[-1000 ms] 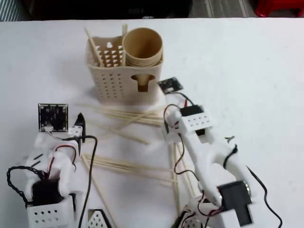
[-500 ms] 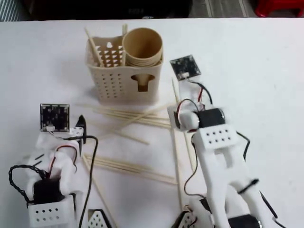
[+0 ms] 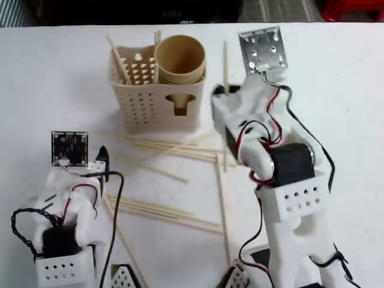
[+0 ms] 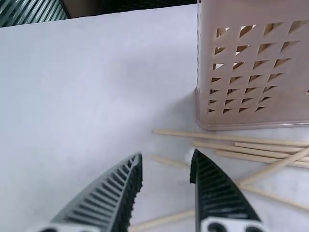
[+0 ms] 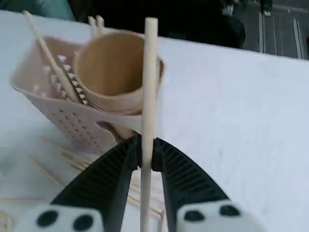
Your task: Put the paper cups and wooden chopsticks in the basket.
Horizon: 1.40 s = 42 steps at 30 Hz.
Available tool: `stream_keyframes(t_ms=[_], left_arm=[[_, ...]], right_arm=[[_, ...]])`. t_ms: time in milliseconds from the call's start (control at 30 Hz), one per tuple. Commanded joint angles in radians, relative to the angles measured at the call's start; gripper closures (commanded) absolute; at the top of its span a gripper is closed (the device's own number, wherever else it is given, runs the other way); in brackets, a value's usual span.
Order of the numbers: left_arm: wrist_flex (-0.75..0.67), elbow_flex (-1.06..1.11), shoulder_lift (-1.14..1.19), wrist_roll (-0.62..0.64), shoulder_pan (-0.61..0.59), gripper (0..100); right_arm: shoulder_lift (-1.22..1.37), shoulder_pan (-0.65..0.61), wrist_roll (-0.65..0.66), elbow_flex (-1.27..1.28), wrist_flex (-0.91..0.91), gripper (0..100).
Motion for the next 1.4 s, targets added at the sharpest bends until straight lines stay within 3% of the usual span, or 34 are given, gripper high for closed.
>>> stream_keyframes(t_ms=[0, 400, 733, 1033, 1167, 1367], left_arm=[[-0.025, -0.005, -0.01, 0.002, -0.005, 83], [-0.023, -0.003, -0.01, 0.002, -0.005, 83], [-0.023, -0.003, -0.01, 0.002, -0.005, 83], [-0.025, -0.003, -0.01, 0.002, -0.007, 83], [-0.025, -0.003, -0.01, 0.002, -0.007, 83], [-0.025, -0.003, -0.01, 0.002, -0.007, 83]], right_arm=[[0.041, -0.076, -0.043, -0.147, -0.071, 98.1], [0.22, -0.148, -0.074, -0.203, -0.648, 98.1], [0.406, -0.154, -0.074, -0.203, -0.924, 98.1], [0.456, -0.156, -0.155, -0.201, -0.981, 98.1], [0.461, -0.182, -0.126, -0.167, -0.928, 97.1], [0.453, -0.223, -0.066, -0.126, -0.842, 78.0]])
